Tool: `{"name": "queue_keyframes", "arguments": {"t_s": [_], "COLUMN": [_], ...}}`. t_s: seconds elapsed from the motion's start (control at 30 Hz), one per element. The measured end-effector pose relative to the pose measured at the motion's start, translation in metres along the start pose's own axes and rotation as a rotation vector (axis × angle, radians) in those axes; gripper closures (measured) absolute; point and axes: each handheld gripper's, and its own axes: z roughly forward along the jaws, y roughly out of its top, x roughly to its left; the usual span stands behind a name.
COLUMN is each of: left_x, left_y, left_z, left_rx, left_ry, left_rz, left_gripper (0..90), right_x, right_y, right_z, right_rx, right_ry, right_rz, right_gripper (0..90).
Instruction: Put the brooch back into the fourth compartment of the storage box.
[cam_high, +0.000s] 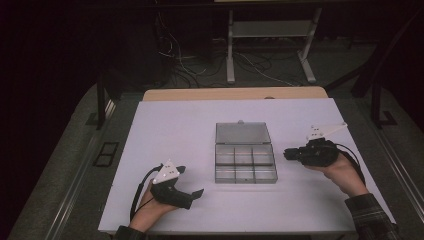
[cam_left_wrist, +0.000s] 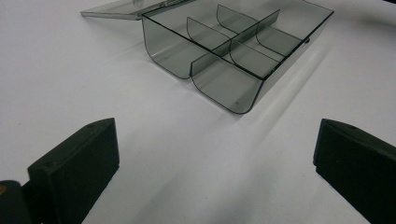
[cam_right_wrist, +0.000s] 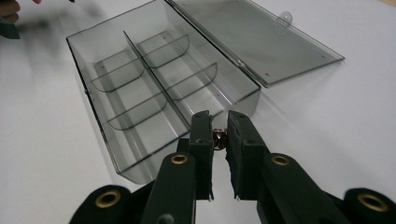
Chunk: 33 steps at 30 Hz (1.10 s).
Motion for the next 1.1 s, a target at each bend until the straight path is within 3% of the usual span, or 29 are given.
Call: {"name": "queue_keyframes", "arguments": {"t_s": [1.1], "left_x": [-0.001], "left_y": [0.001], "left_z": [0.0], "left_rx": [-0.006], "left_ry": [-0.006], "left_rz": [-0.005], "left_gripper": [0.0], "right_x": [0.038], "right_y": [0.04], "right_z": [0.048], "right_rx": [0.014], "right_ry": [0.114], "right_rz": [-0.106], "right_gripper": [80.0]}}
